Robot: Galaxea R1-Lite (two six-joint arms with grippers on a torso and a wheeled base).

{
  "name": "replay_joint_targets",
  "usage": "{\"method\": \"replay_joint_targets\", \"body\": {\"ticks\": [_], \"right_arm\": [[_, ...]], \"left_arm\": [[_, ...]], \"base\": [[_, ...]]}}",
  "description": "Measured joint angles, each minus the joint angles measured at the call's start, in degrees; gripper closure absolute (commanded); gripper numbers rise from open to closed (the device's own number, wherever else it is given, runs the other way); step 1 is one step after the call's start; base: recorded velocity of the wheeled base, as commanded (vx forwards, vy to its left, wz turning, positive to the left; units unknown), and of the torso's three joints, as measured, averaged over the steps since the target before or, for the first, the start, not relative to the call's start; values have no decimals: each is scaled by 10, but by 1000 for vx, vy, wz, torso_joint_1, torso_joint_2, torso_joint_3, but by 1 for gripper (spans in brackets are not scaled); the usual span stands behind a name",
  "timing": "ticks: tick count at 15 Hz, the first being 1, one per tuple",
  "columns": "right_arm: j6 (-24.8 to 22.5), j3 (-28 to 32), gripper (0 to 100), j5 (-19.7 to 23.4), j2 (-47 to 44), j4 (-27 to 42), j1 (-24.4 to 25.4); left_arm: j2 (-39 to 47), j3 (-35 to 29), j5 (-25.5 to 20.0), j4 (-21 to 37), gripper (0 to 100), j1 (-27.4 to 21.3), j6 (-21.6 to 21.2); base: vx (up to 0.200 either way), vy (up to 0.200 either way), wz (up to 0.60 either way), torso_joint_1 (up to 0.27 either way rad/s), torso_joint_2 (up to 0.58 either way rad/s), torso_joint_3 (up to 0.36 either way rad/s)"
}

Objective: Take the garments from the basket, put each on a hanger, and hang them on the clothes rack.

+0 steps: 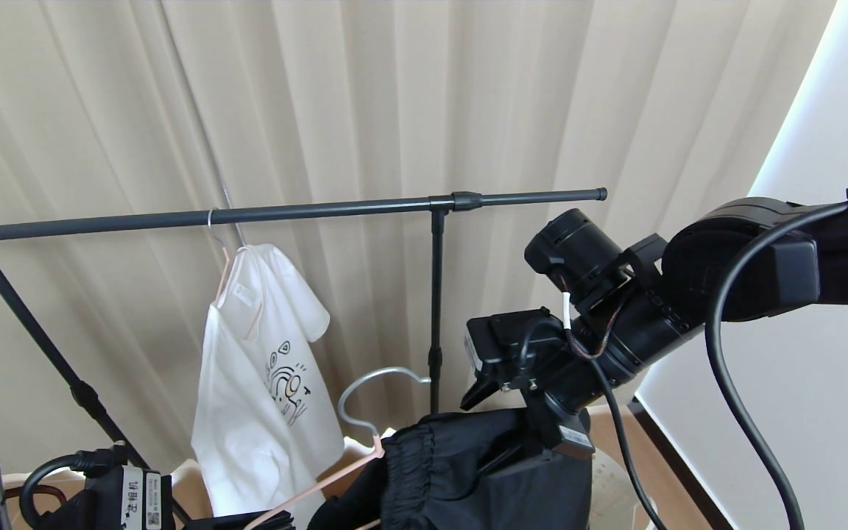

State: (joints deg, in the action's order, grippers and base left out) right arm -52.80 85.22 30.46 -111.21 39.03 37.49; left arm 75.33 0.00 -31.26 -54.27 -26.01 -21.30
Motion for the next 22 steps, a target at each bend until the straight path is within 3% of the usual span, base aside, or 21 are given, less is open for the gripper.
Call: {"method": "replay_joint_targets", "body": {"ticks": [17, 18, 22], "right_arm": [[-1, -36, 100, 3, 37, 0, 0], [-1, -38, 100, 3, 40, 0, 0], [-1, -47, 100, 2, 56, 0, 0]], "left_arm": [[4, 0, 0, -3, 100, 5, 5], [4, 0, 0, -4, 0, 5, 5], [4, 0, 1, -4, 0, 4, 10]], "base": [[0, 0, 0, 0, 0, 0], [0, 0, 0, 0, 0, 0], [0, 0, 0, 0, 0, 0]]}}
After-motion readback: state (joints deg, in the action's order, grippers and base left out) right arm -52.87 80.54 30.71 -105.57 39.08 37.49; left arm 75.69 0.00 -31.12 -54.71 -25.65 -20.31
